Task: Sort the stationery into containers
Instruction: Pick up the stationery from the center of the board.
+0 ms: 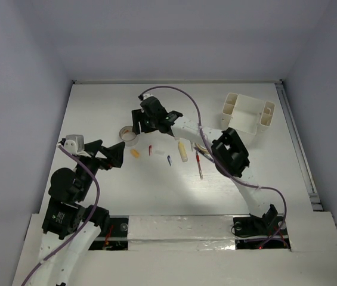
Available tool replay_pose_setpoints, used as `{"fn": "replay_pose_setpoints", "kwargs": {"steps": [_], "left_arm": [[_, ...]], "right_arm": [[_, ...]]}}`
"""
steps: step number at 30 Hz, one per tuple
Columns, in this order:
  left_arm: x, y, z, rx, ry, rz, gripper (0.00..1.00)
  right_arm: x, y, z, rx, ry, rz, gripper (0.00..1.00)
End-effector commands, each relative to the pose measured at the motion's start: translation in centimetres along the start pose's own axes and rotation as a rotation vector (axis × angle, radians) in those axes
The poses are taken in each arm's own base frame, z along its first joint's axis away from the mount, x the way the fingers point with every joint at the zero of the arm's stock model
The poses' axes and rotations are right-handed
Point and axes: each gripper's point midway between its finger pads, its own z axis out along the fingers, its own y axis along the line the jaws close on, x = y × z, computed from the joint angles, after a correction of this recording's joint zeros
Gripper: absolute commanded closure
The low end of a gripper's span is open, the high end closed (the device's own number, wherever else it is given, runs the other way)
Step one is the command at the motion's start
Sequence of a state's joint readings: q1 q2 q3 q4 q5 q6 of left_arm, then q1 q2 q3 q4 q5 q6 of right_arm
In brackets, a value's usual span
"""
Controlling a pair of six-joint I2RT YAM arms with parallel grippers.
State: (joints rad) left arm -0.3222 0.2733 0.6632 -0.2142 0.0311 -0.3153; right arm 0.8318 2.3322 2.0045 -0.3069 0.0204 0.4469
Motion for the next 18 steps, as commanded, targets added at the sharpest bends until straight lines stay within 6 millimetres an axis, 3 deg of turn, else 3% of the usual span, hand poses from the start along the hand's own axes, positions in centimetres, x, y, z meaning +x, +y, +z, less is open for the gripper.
{"fn": "replay_pose_setpoints", "kwargs": {"steps": [1, 4, 5, 7, 8, 10, 11, 14, 16, 18], "left_arm": [[-1.7, -0.3, -0.1, 0.006, -0.061, 0.006, 0.01], [-1.9, -0.2, -0.2, -0.004, -0.067, 0.005, 0.01], [-1.9, -0.2, -0.2, -0.004, -0.067, 0.005, 0.01], [-1.8, -0.1, -0.2, -0.004, -0.067, 0.005, 0.01], [-1.8, -0.1, -0.2, -0.004, -0.065, 0.003, 0.01], [-1.7, -0.2, -0.1, -0.001, -0.064, 0.002, 0.01], [-1.7, -0.2, -0.1, 0.000, -0.062, 0.002, 0.01], [-1.6, -0.2, 0.0, -0.001, -0.057, 0.002, 0.01], [-1.6, -0.2, 0.0, -0.001, -0.057, 0.002, 0.01], [-1.6, -0.2, 0.0, -0.002, -0.059, 0.000, 0.01]], "right_arm": [[-0.7, 0.7, 1.1, 0.004, -0.026, 0.030, 0.32], [-0.1, 0.7, 2.2, -0.004, -0.013, 0.048, 0.40], [-0.1, 0.9, 2.5, -0.010, -0.021, 0.058, 0.49], [0.4, 0.6, 3.2, -0.007, -0.015, 0.067, 0.55], [0.5, 0.7, 3.4, -0.010, -0.012, 0.068, 0.64], [0.7, 0.6, 3.9, -0.009, -0.010, 0.076, 0.71], [0.5, 0.8, 4.0, -0.015, -0.019, 0.084, 0.85], [-0.2, 1.4, 3.9, -0.039, -0.048, 0.117, 1.00], [-0.4, 1.6, 3.8, -0.048, -0.064, 0.142, 1.00], [-3.0, 3.0, 2.9, -0.096, -0.144, 0.190, 1.00]]}}
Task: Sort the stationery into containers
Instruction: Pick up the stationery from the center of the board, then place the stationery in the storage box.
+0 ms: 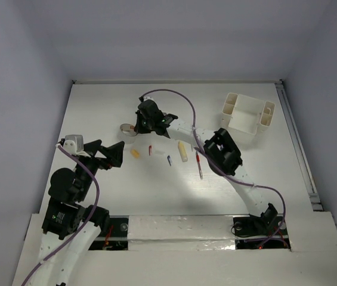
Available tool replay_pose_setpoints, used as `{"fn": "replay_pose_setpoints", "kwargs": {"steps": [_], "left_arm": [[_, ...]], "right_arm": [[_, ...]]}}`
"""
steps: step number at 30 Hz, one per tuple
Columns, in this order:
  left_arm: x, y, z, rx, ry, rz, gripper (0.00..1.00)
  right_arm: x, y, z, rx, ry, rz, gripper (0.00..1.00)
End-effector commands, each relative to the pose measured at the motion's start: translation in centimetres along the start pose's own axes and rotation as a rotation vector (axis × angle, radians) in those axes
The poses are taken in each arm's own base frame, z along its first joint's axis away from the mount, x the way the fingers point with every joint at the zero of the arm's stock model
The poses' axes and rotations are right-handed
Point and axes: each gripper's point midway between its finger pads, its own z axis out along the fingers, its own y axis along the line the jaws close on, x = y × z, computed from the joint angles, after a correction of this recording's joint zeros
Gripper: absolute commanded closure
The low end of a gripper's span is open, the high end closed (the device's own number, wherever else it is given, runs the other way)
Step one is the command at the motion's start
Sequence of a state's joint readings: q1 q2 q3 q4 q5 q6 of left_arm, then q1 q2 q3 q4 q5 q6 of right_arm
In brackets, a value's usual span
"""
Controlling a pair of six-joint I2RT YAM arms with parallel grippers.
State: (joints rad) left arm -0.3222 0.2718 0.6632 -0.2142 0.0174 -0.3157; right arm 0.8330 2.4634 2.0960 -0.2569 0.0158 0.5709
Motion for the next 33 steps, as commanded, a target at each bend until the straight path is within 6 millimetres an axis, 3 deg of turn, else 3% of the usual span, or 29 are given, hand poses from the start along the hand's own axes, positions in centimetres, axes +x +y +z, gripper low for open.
{"fn": "replay_pose_setpoints", "kwargs": {"steps": [1, 2, 4, 5, 6, 8, 9, 10, 11, 14, 15, 17, 18, 23, 25, 29, 33], "left_arm": [[-1.5, -0.3, 0.1, 0.009, -0.052, 0.000, 0.01], [-1.4, -0.3, 0.1, 0.006, -0.050, -0.001, 0.01], [-1.3, -0.2, 0.2, 0.003, -0.042, -0.001, 0.01], [-1.3, -0.3, 0.3, 0.003, -0.042, 0.000, 0.01], [-1.2, -0.2, 0.2, 0.003, -0.041, 0.001, 0.01], [-1.2, -0.2, 0.2, 0.003, -0.042, 0.000, 0.01], [-1.4, -0.3, 0.1, 0.006, -0.050, 0.000, 0.01], [-1.4, -0.5, 0.0, 0.015, -0.052, -0.001, 0.01], [-1.5, -0.6, 0.0, 0.026, -0.055, 0.002, 0.01], [-1.5, -1.5, -0.1, 0.077, -0.054, 0.008, 0.01], [-1.4, -1.6, -0.2, 0.085, -0.054, 0.008, 0.01], [-1.5, -1.7, -0.3, 0.089, -0.060, 0.010, 0.01], [-1.5, -1.7, -0.4, 0.090, -0.061, 0.009, 0.01], [-1.5, -2.0, -0.5, 0.107, -0.064, 0.011, 0.01], [-1.5, -2.0, -0.5, 0.106, -0.061, 0.011, 0.01], [-1.3, -2.1, -0.5, 0.113, -0.055, 0.010, 0.01], [-1.1, -2.2, -0.4, 0.119, -0.044, 0.009, 0.01]], "right_arm": [[-5.0, 3.9, -1.4, -0.107, -0.168, 0.081, 1.00], [-7.3, 5.5, -2.6, -0.149, -0.225, 0.103, 1.00], [-10.1, 6.7, -4.4, -0.176, -0.309, 0.115, 1.00], [-10.3, 6.6, -5.0, -0.169, -0.319, 0.111, 1.00], [-12.8, 8.0, -7.8, -0.206, -0.387, 0.108, 1.00], [-14.9, 7.4, -10.4, -0.182, -0.463, 0.094, 1.00], [-14.2, 5.2, -10.7, -0.124, -0.457, 0.058, 1.00], [-16.4, 5.0, -14.0, -0.105, -0.521, 0.055, 1.00], [-17.7, 2.6, -15.3, -0.060, -0.550, 0.041, 1.00], [-18.5, -3.3, -20.0, 0.047, -0.582, 0.046, 1.00], [-19.8, -7.5, -21.6, 0.112, -0.600, 0.057, 1.00], [-19.5, -12.1, -24.9, 0.221, -0.597, 0.038, 1.00], [-20.5, -15.6, -27.0, 0.301, -0.627, 0.044, 1.00], [-18.6, -26.9, -35.8, 0.736, -0.616, 0.032, 1.00], [-18.5, -30.0, -39.4, 0.841, -0.631, 0.042, 1.00], [-16.8, -34.7, -41.7, 1.042, -0.556, 0.043, 1.00], [-16.2, -36.5, -39.7, 1.054, -0.475, 0.055, 1.00]]}}
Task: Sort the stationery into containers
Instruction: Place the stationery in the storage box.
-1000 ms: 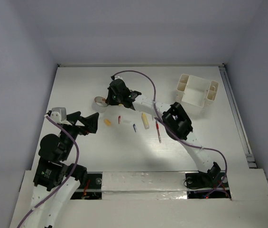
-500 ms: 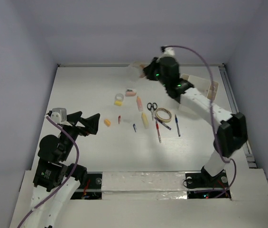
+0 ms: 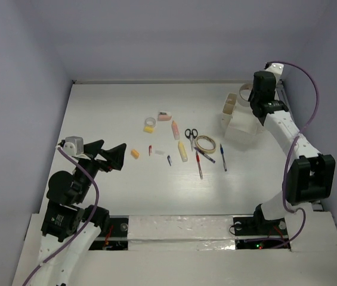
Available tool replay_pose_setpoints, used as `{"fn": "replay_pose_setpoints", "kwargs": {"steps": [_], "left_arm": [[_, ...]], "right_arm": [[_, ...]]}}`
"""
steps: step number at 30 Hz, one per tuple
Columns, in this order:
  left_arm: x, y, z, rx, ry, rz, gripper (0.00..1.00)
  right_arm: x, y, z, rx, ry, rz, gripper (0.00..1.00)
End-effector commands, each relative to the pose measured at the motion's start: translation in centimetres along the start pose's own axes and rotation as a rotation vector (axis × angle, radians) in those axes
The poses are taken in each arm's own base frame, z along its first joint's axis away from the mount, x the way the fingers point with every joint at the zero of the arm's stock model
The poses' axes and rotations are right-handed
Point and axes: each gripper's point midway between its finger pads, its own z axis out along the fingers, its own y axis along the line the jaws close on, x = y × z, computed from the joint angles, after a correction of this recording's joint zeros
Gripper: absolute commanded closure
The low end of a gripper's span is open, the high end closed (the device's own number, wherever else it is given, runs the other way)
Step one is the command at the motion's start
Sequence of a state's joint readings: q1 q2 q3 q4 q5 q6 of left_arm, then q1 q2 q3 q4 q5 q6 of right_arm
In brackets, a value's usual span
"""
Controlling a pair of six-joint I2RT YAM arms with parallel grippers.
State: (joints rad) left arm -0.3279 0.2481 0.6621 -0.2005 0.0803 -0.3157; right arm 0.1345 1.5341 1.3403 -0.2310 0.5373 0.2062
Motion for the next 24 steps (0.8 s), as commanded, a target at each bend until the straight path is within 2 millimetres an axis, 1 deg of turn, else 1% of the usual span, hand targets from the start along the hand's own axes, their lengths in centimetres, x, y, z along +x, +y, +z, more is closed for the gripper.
{"fn": "replay_pose_setpoints", "kwargs": {"steps": [1, 4, 7, 8, 10, 13, 14, 17, 18, 19, 20, 21, 22, 24], "left_arm": [[-0.9, -0.8, 0.2, 0.041, -0.038, 0.009, 0.01], [-0.8, -0.7, 0.2, 0.038, -0.038, 0.009, 0.01], [-0.8, -0.8, 0.3, 0.040, -0.035, 0.009, 0.01], [-0.8, -0.8, 0.3, 0.040, -0.035, 0.010, 0.01], [-0.7, -0.7, 0.3, 0.039, -0.032, 0.010, 0.01], [-0.6, -0.7, 0.4, 0.037, -0.028, 0.010, 0.01], [-0.6, -0.7, 0.5, 0.036, -0.024, 0.008, 0.01], [-0.1, -0.5, 0.8, 0.031, -0.004, 0.009, 0.01], [0.0, -0.5, 0.9, 0.032, 0.001, 0.009, 0.01], [0.0, -0.5, 0.9, 0.030, 0.002, 0.009, 0.01], [0.0, -0.5, 0.9, 0.032, 0.003, 0.009, 0.01], [0.0, -0.5, 0.9, 0.028, 0.003, 0.009, 0.01], [0.0, -0.5, 0.9, 0.028, 0.003, 0.009, 0.01], [0.1, -0.5, 1.0, 0.028, 0.005, 0.007, 0.01]], "right_arm": [[0.9, -0.7, 1.8, 0.066, 0.048, -0.075, 1.00], [1.7, -2.1, 2.6, 0.133, 0.081, -0.086, 1.00], [2.1, -1.9, 2.7, 0.120, 0.080, -0.084, 1.00], [2.4, -2.4, 3.0, 0.131, 0.086, -0.085, 1.00], [3.2, -2.4, 3.3, 0.144, 0.105, -0.090, 0.99], [3.8, -2.6, 3.6, 0.162, 0.119, -0.092, 0.89], [3.9, -2.8, 3.5, 0.167, 0.117, -0.092, 0.81], [3.6, -2.9, 3.3, 0.174, 0.113, -0.091, 0.79], [3.5, -2.7, 3.3, 0.161, 0.112, -0.082, 0.76], [3.2, -2.6, 3.0, 0.150, 0.106, -0.074, 0.72], [3.2, -2.5, 2.8, 0.139, 0.106, -0.070, 0.62], [3.1, -2.4, 2.7, 0.130, 0.106, -0.059, 0.57], [3.1, -2.2, 2.6, 0.119, 0.109, -0.055, 0.55], [2.9, -1.3, 1.7, 0.048, 0.116, -0.025, 0.54]]}}
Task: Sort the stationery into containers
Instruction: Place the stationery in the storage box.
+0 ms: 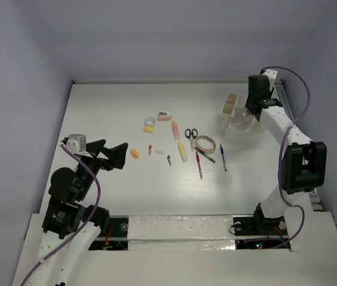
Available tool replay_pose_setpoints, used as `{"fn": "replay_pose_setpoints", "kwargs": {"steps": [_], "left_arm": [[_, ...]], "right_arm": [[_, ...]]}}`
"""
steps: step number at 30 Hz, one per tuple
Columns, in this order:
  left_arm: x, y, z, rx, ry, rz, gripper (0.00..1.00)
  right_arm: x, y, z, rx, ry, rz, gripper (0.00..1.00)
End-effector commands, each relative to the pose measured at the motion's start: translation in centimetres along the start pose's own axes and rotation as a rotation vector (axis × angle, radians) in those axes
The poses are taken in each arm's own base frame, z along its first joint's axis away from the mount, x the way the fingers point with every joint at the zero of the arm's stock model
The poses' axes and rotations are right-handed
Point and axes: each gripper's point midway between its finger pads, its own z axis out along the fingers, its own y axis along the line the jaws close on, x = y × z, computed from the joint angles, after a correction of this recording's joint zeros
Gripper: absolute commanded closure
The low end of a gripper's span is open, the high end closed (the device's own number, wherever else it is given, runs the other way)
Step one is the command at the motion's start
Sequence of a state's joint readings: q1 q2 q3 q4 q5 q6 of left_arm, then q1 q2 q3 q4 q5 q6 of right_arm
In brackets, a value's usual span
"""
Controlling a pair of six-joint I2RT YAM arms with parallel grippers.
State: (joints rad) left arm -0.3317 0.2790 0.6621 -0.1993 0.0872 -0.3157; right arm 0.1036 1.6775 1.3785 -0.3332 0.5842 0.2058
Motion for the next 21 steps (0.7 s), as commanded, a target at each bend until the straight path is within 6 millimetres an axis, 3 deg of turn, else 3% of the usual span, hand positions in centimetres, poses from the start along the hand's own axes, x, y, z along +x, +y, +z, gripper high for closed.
{"fn": "replay_pose_setpoints", "kwargs": {"steps": [1, 4, 5, 6, 7, 8, 11, 14, 16, 17, 21], "left_arm": [[-0.5, -0.5, 0.4, 0.028, -0.024, 0.009, 0.01], [-0.5, -0.5, 0.5, 0.027, -0.023, 0.009, 0.01], [-0.5, -0.5, 0.5, 0.026, -0.021, 0.009, 0.01], [-0.5, -0.5, 0.5, 0.026, -0.020, 0.009, 0.01], [-0.3, -0.4, 0.6, 0.026, -0.015, 0.008, 0.01], [-0.4, -0.4, 0.6, 0.026, -0.015, 0.008, 0.01], [-0.2, -0.4, 0.7, 0.025, -0.009, 0.008, 0.01], [0.0, -0.4, 0.9, 0.024, 0.001, 0.008, 0.01], [0.0, -0.4, 0.9, 0.027, 0.003, 0.008, 0.01], [0.0, -0.4, 0.9, 0.028, 0.004, 0.008, 0.01], [0.0, -0.2, 1.0, 0.020, 0.003, 0.008, 0.01]], "right_arm": [[-2.4, 0.4, -2.4, -0.105, -0.053, 0.078, 0.54], [-2.2, 3.6, -5.3, -0.307, -0.067, 0.097, 0.55], [-2.2, 5.5, -6.7, -0.414, -0.073, 0.095, 0.61], [-1.1, 6.6, -8.0, -0.483, -0.063, 0.075, 0.63], [0.0, 9.1, -9.9, -0.574, -0.050, 0.039, 0.64], [2.0, 11.0, -11.3, -0.664, -0.011, 0.003, 0.71], [6.7, 15.4, -15.5, -0.825, 0.050, -0.139, 0.73], [11.8, 17.5, -16.9, -0.912, 0.173, -0.225, 0.69], [13.9, 17.9, -16.3, -0.903, 0.227, -0.247, 0.64], [14.7, 18.3, -16.4, -0.908, 0.238, -0.264, 0.58], [17.0, 19.2, -15.7, -0.902, 0.306, -0.291, 0.55]]}}
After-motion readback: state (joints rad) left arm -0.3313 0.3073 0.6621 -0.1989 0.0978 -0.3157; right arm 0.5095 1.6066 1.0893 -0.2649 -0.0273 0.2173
